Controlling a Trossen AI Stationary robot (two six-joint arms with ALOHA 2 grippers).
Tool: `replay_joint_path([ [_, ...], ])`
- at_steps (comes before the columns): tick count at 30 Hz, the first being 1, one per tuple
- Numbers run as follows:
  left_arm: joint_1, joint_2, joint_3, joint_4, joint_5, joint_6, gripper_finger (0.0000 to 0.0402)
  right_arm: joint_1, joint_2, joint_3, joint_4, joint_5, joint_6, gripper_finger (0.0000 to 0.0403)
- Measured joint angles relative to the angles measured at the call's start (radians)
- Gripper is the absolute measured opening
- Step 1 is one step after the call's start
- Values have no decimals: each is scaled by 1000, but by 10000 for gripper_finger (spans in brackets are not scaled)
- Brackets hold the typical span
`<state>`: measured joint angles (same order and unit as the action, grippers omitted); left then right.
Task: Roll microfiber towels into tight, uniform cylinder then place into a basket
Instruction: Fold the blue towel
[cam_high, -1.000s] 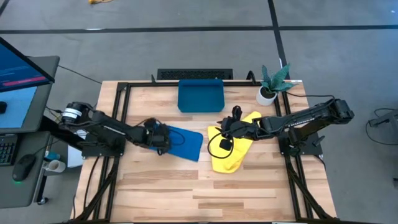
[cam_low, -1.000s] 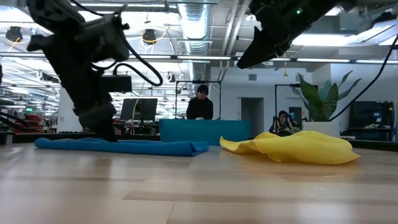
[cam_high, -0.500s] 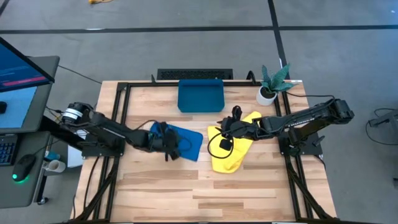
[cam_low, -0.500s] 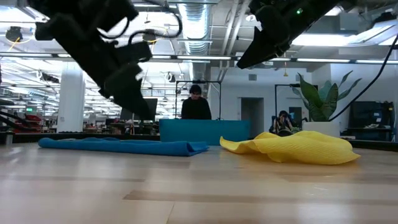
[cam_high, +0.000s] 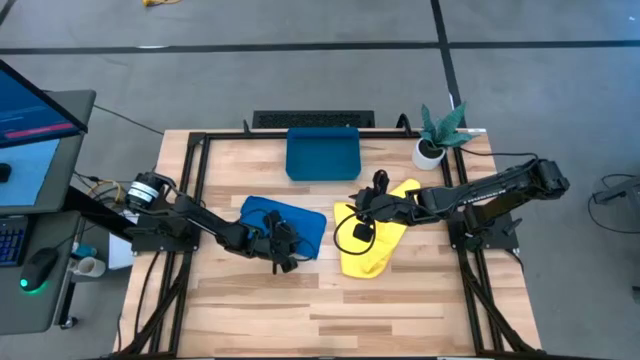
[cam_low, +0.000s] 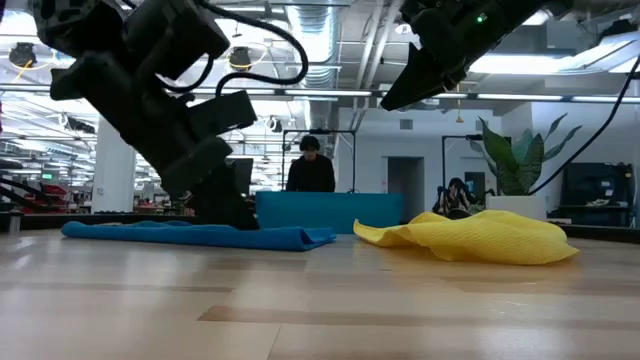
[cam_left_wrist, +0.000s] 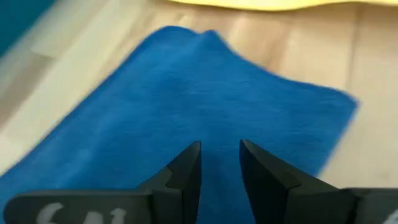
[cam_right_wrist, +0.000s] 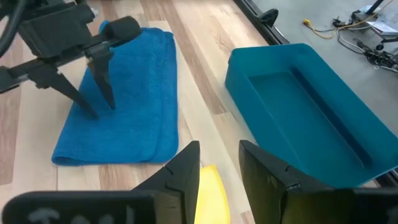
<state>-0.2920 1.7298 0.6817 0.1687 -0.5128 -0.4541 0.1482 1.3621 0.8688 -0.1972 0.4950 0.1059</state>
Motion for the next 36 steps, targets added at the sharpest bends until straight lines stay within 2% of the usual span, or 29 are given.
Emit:
replay_joint_path([
  [6, -3, 7, 42, -34, 125, 0, 100, 0, -1, -6, 4, 0, 0, 133],
  [17, -22, 6, 67, -188, 129, -27, 100, 0, -1, -6, 4, 0, 0, 133],
  [27, -112, 1, 80, -284, 322, 155, 100, 0, -1, -6, 4, 0, 1, 134],
  [31, -175, 2, 135, -422, 398, 187, 100, 0, -1, -6, 4, 0, 15, 133],
  [36, -258, 7, 237, -662, 420, 181, 100, 0, -1, -7, 4, 0, 18, 134],
])
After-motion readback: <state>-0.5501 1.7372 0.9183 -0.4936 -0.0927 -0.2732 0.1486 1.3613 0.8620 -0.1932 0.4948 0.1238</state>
